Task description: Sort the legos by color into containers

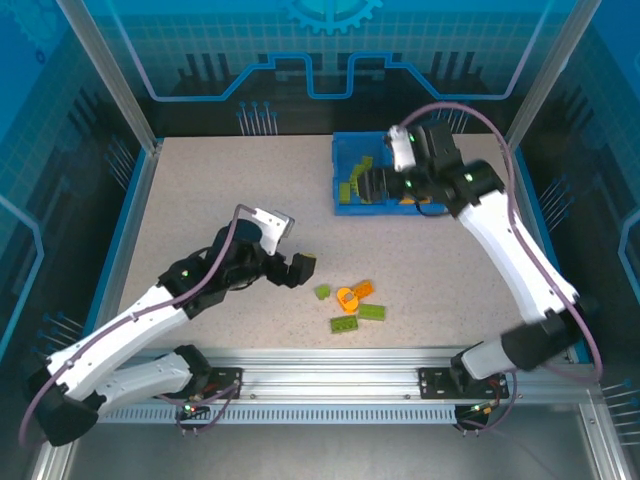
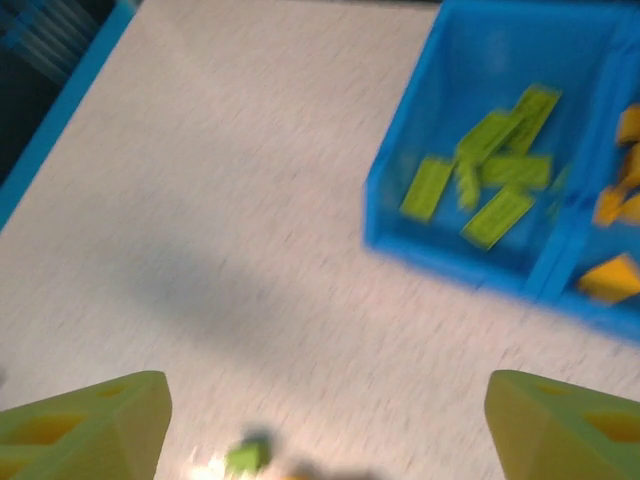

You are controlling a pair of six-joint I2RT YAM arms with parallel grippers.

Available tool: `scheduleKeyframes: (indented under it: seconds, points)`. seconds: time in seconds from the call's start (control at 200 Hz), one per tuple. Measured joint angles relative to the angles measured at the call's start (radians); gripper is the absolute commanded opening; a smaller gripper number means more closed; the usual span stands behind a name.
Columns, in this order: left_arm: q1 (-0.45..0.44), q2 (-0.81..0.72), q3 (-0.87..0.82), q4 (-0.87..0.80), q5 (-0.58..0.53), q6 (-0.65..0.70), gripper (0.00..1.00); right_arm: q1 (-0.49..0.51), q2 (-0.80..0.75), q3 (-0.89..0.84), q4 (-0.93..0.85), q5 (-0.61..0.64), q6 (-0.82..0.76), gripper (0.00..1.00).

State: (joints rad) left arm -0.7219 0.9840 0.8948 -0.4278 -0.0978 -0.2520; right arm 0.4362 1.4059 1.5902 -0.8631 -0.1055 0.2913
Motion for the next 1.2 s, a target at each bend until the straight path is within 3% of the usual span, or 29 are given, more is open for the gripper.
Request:
scheduleKeyframes:
  seconds: [0.12, 0.28, 0.36, 0.49, 0.585, 0.795, 0.976, 1.201]
  points:
    - [-0.003, 0.114, 0.000, -0.022, -0.016, -0.214, 0.99, 0.012, -0.177, -0.231, 0.008, -0.127, 0.025, 0.97]
    - [-0.062, 0.288, 0.000, -0.040, -0.046, -0.446, 0.97, 0.028, -0.312, -0.434, -0.016, -0.209, 0.057, 1.00]
    - [-0.106, 0.369, 0.000, -0.041, -0.060, -0.579, 0.94, 0.030, -0.348, -0.487, -0.029, -0.212, 0.075, 1.00]
    - [-0.146, 0.527, 0.035, -0.064, -0.067, -0.795, 0.78, 0.030, -0.369, -0.515, -0.043, -0.208, 0.095, 1.00]
    - [-0.164, 0.639, 0.100, -0.100, -0.076, -0.906, 0.76, 0.030, -0.369, -0.515, -0.042, -0.199, 0.102, 1.00]
    - [-0.190, 0.782, 0.243, -0.156, -0.109, -1.021, 0.74, 0.030, -0.369, -0.516, -0.041, -0.190, 0.108, 1.00]
    - [-0.190, 0.837, 0.272, -0.183, -0.114, -1.059, 0.55, 0.030, -0.369, -0.540, -0.035, -0.190, 0.114, 1.00]
    - [-0.190, 0.842, 0.263, -0.204, -0.122, -1.081, 0.39, 0.030, -0.382, -0.546, -0.035, -0.187, 0.119, 1.00]
